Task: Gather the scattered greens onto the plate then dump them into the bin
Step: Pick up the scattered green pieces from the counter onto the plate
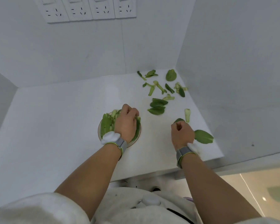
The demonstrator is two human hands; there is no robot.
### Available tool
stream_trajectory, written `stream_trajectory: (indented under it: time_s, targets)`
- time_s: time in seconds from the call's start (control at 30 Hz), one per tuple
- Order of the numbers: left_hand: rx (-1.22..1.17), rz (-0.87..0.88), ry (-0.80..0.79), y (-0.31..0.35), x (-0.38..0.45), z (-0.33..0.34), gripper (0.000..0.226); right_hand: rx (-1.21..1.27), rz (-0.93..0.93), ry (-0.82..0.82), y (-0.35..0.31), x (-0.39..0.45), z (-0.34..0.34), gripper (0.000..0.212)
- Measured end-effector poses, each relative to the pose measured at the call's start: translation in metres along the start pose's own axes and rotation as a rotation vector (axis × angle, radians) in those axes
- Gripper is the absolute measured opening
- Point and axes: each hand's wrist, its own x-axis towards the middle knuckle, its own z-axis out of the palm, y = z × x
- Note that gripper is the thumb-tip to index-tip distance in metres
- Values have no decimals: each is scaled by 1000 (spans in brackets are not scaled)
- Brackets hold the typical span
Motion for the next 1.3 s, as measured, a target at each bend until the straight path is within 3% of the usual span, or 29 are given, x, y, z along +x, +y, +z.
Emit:
stream_trajectory:
  time_s: [0.1,0.2,0.37,0.47,0.57,0.63,0.77,0.87,0.97,1.1,1.3]
  targets:
    - [-1,18,-67,27,9,17,21,-50,24,112,26,13,-21,5]
    - [-49,80,-161,54,14,42,17,-193,23,143,54,21,-41,25]
    - [-92,143,-353,67,14,80,11,-450,-120,-90,80,17,-58,50]
    - [1,45,-480,81,15,103,28,-497,-136,-133,86,25,-69,50]
    - [137,-84,-537,94,21,120,48,-503,-167,-177,86,34,-76,37]
    - [209,-108,-540,97,24,126,55,-548,-231,-201,86,34,-75,25]
    - [265,-104,-527,113,31,138,60,-382,-261,-243,91,37,-77,18]
    - [325,-65,-484,125,30,146,60,-257,-246,-317,92,44,-82,14]
    - [333,-38,-501,124,26,148,50,-239,-237,-284,91,47,-83,13]
    - [212,-54,-459,125,20,146,24,-215,-234,-230,86,57,-81,13]
    - [-63,-64,-299,100,5,115,15,-97,-278,-197,51,59,-56,13]
